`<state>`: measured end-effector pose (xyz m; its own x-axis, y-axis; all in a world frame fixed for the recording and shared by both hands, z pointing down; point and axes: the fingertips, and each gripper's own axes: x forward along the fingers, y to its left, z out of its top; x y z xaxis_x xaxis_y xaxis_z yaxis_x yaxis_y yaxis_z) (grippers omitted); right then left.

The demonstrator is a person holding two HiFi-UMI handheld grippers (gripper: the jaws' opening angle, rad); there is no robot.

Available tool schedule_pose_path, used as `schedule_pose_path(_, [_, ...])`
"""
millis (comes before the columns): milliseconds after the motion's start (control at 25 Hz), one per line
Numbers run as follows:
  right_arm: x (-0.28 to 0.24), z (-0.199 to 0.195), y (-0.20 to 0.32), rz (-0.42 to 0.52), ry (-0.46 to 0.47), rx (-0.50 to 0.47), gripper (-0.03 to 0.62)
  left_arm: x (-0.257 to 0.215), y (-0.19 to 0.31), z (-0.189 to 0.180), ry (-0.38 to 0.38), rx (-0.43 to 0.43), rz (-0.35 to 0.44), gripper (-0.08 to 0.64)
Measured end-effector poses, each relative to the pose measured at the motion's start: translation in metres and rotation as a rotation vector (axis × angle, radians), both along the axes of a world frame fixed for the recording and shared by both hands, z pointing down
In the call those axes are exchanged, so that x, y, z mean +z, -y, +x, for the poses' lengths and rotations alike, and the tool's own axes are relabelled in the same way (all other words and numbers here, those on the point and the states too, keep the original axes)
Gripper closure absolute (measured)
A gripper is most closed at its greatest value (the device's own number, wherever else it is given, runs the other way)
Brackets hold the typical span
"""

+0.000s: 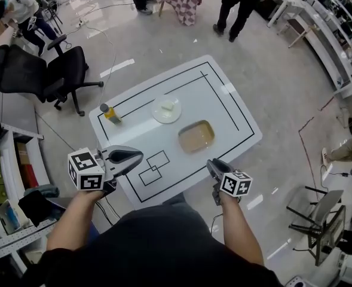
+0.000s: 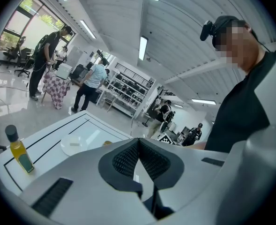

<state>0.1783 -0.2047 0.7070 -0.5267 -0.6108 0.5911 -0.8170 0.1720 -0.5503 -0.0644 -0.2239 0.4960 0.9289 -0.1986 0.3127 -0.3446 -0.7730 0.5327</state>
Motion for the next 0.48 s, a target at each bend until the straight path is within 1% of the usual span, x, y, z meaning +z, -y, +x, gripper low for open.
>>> schedule_pose_path(120, [0.015, -0.003, 0.003, -0.030, 0.025, -0.011, 0.442, 0.008, 0.002, 0.003, 0.012, -0.006, -0.017, 0.538])
schedule_pose_path(280, [0.036, -0.006, 0.007, -0.073, 0.091, -0.010, 0.430, 0.018, 0.008, 0.009, 0.014, -0.011, -0.032, 0.538])
schedule_pose_path(400, [0.051, -0.011, 0.008, -0.114, 0.138, -0.023, 0.396, 0.025, 0.011, 0.013, 0.035, -0.015, -0.043, 0.538])
schedule_pose_path(480, [0.058, -0.014, 0.010, -0.133, 0.156, -0.037, 0.388, 0.032, 0.013, 0.015, 0.047, -0.014, -0.049, 0.538])
